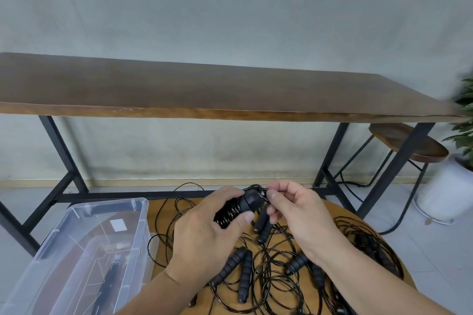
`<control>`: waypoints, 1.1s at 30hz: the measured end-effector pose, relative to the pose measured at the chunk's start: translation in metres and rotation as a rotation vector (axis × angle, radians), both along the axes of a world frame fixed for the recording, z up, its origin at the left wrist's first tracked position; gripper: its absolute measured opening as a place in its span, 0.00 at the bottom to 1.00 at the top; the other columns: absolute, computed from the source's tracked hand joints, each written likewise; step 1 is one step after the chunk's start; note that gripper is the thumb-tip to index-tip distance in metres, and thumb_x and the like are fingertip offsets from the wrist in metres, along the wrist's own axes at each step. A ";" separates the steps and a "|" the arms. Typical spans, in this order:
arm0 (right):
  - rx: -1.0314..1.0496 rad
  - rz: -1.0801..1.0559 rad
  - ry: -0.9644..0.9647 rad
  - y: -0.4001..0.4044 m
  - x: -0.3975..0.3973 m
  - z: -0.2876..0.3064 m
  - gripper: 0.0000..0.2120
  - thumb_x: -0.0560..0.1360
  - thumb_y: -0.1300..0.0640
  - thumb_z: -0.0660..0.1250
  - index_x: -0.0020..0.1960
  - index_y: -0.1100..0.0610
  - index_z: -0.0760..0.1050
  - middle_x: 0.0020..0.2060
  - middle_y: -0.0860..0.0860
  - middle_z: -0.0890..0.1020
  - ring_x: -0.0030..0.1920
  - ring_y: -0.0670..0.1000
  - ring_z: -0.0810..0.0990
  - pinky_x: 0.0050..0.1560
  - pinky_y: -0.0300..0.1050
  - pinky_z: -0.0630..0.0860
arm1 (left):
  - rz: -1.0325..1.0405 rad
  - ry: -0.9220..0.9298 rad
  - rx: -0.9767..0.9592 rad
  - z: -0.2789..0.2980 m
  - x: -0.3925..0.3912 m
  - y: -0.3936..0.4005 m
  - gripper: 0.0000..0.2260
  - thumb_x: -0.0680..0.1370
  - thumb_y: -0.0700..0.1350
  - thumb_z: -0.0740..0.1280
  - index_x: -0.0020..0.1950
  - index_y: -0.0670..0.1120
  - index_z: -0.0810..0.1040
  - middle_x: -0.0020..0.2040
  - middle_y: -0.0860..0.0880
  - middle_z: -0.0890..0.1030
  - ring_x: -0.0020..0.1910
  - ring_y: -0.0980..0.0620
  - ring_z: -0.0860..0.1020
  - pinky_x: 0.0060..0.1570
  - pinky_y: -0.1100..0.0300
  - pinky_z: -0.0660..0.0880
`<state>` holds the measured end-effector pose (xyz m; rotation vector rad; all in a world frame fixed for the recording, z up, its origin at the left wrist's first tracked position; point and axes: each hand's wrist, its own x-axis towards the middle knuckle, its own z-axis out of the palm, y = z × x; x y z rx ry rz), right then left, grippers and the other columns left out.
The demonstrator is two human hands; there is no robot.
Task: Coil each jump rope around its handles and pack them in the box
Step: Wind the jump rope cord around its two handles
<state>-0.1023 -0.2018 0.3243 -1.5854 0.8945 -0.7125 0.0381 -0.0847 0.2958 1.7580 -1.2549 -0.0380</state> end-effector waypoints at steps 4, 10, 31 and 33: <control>-0.068 0.023 -0.003 0.008 0.002 -0.007 0.06 0.80 0.62 0.64 0.52 0.54 0.78 0.32 0.51 0.82 0.30 0.47 0.79 0.37 0.38 0.77 | -0.009 0.275 0.031 -0.001 0.000 -0.002 0.12 0.71 0.65 0.69 0.53 0.71 0.76 0.48 0.68 0.81 0.48 0.58 0.80 0.47 0.59 0.80; -0.094 0.009 -0.001 0.016 0.003 -0.016 0.05 0.80 0.62 0.64 0.51 0.54 0.77 0.32 0.51 0.82 0.30 0.46 0.80 0.37 0.38 0.77 | 0.000 0.938 -0.061 0.000 -0.014 -0.012 0.09 0.74 0.43 0.74 0.53 0.53 0.84 0.49 0.55 0.86 0.53 0.55 0.83 0.55 0.59 0.77; 0.056 -0.065 0.087 0.001 0.010 -0.040 0.04 0.82 0.50 0.61 0.52 0.44 0.75 0.50 0.47 0.81 0.54 0.49 0.79 0.58 0.53 0.78 | 0.043 0.870 0.022 -0.011 -0.044 -0.036 0.10 0.80 0.52 0.66 0.59 0.65 0.74 0.52 0.66 0.80 0.48 0.72 0.76 0.40 0.77 0.69; 0.237 -0.084 -0.032 0.007 0.015 -0.040 0.09 0.81 0.42 0.59 0.57 0.41 0.73 0.56 0.48 0.79 0.59 0.50 0.77 0.63 0.56 0.75 | 0.025 0.754 0.095 -0.016 -0.048 -0.038 0.12 0.81 0.56 0.62 0.64 0.67 0.67 0.57 0.66 0.75 0.52 0.71 0.73 0.41 0.79 0.68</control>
